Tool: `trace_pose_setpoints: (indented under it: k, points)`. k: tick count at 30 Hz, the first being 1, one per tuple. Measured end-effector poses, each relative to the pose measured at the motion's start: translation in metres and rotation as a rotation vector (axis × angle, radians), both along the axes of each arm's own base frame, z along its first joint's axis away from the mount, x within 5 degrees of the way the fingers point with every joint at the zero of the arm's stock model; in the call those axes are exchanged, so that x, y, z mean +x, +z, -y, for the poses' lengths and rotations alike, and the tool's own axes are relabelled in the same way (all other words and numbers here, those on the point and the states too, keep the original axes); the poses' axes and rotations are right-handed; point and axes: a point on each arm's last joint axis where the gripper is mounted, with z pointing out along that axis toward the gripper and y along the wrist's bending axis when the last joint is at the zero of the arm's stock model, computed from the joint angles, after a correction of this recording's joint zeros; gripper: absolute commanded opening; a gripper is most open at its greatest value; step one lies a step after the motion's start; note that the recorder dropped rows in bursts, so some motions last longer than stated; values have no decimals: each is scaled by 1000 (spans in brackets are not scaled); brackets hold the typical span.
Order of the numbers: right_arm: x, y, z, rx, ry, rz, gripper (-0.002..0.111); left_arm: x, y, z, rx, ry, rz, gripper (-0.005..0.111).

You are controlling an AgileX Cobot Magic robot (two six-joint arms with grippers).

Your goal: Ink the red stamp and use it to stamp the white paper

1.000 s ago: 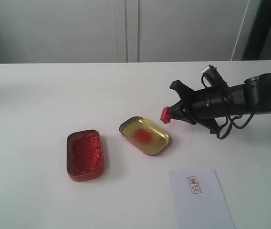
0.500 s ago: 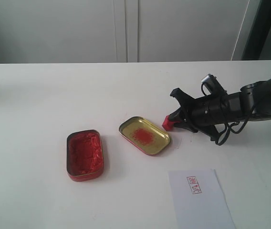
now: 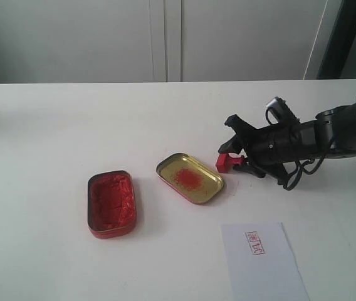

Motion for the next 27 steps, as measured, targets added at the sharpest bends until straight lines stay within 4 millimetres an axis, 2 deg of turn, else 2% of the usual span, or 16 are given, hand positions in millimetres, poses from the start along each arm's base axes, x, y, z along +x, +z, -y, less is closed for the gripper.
trace_pose_setpoints:
  k: [9, 22, 27]
  points:
    - [3, 8, 5, -33, -63, 11, 63, 0, 0, 0, 0, 0, 0, 0]
    - [3, 36, 22, -168, -192, 97, 63, 0, 0, 0, 0, 0, 0, 0]
    - [2, 37, 22, -171, -188, 102, 55, 0, 0, 0, 0, 0, 0, 0]
